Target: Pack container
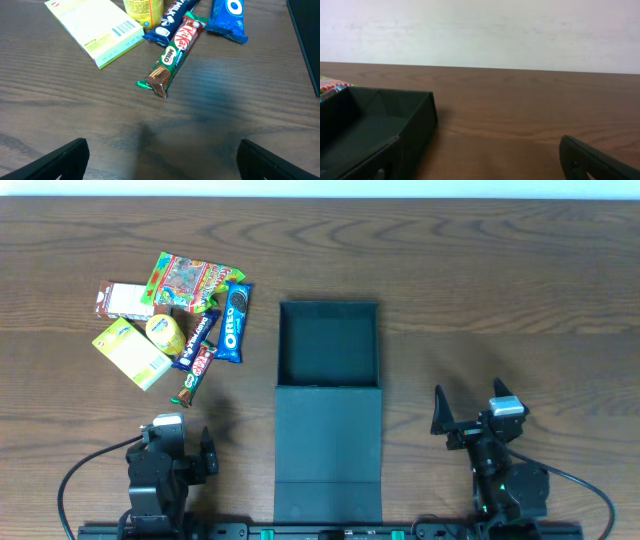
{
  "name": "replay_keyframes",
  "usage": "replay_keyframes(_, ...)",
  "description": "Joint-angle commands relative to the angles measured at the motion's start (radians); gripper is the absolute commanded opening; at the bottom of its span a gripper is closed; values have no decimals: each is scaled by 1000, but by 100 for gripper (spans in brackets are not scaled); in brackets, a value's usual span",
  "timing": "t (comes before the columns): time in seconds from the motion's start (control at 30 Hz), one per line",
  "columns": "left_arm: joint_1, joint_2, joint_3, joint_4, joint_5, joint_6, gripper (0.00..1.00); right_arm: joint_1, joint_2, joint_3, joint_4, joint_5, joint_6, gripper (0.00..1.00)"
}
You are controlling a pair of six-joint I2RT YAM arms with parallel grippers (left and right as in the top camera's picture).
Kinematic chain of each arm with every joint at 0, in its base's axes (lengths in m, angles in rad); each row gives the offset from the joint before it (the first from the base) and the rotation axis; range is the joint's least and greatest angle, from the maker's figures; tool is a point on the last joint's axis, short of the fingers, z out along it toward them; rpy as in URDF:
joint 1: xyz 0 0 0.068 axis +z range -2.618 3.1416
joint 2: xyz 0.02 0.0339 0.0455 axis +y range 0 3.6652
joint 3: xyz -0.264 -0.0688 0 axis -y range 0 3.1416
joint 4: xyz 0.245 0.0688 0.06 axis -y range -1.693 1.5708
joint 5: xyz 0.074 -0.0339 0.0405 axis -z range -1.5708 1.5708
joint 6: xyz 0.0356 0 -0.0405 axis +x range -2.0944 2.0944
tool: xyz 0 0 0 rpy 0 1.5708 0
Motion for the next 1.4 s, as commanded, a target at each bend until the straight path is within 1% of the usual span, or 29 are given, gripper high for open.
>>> replay_keyframes(0.0, 4, -5, -16, -18, -14, 4, 95, 2, -7, -2, -5, 0, 13, 99)
replay_keyframes(0.17, 4, -5, -16, -18, -14, 4, 95, 2, -7, -2, 11, -2, 11, 99)
replay_keyframes(0.27, 4, -5, -16, -18, -14, 4, 95, 2, -7, -2, 11, -122, 174, 99)
replay_keyframes(0.33, 4, -5, -16, -18, -14, 4, 95, 2, -7, -2, 18, -270, 350, 99)
replay_keyframes(0.4, 4, -5, -16, -18, -14, 4, 95, 2, -7, -2, 19, -373, 488, 99)
replay_keyframes(0.47, 4, -5, -16, -18, -14, 4, 95, 2, -7, -2, 20, -423, 574, 99)
replay_keyframes(0.57, 4, -5, -16, -18, -14, 4, 95, 2, -7, -2, 21, -431, 619, 99)
replay_keyframes(0.63, 4, -5, -16, -18, -14, 4, 95, 2, -7, -2, 31, -431, 676, 99)
replay_keyframes(0.67, 4, -5, -16, -19, -14, 4, 95, 2, -7, -2, 31, -453, 719, 99)
replay_keyframes(0.7, 4, -5, -16, -18, -14, 4, 95, 2, -7, -2, 34, -500, 729, 99)
replay_keyframes(0.77, 4, -5, -16, -18, -14, 4, 95, 3, -6, -1, 72, -593, 729, 99)
replay_keyframes(0.83, 4, -5, -16, -18, -14, 4, 95, 3, -6, 18, 136, -632, 736, 99)
replay_keyframes(0.93, 4, -5, -16, -18, -14, 4, 95, 3, 16, 117, 150, -578, 709, 99)
replay_keyframes(1.0, 4, -5, -16, -18, -14, 4, 95, 3, 69, 188, 150, -531, 668, 99)
replay_keyframes(1.1, 4, -5, -16, -18, -14, 4, 95, 3, 231, 316, 150, -512, 592, 99)
replay_keyframes(1.37, 4, -5, -16, -18, -14, 4, 95, 3, 796, 694, 150, -566, 304, 99)
